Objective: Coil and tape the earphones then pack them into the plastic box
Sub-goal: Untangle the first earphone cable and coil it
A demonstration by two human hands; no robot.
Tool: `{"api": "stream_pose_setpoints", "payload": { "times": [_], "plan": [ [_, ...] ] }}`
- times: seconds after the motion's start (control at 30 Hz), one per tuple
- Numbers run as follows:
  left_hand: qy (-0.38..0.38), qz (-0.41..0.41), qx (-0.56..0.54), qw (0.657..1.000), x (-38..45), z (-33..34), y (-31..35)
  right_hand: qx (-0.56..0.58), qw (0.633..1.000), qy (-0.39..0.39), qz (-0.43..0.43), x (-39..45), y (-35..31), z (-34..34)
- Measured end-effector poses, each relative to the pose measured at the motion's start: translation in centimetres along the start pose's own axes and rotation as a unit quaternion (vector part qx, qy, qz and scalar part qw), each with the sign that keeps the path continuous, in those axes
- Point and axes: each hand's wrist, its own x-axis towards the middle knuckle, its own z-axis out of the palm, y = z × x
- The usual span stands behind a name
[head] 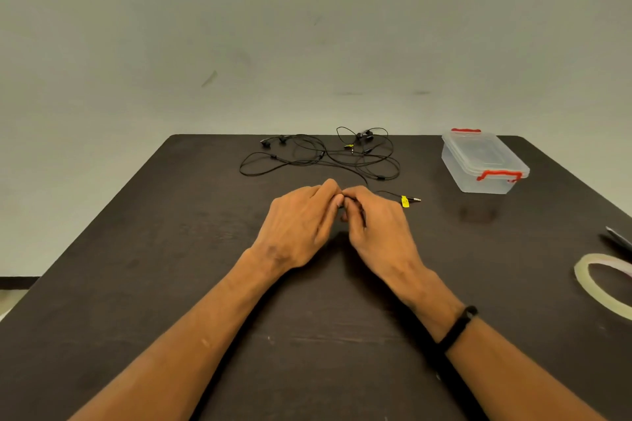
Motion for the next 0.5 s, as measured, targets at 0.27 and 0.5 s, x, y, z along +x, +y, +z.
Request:
{"api": "stream_pose_setpoints", "payload": {
  "times": [0.27, 0.5],
  "plan": [
    [0.037, -0.063, 0.015, 0.997, 0.3, 0.3, 0.8, 0.106, 0.989, 0.072, 0.075, 0.7, 0.7, 0.1],
    [0.059, -0.129, 0.054, 0.988, 0.6, 0.7, 2.2, 0.264, 0.905, 0.202, 0.266, 2.7, 2.6, -0.6]
  ]
}}
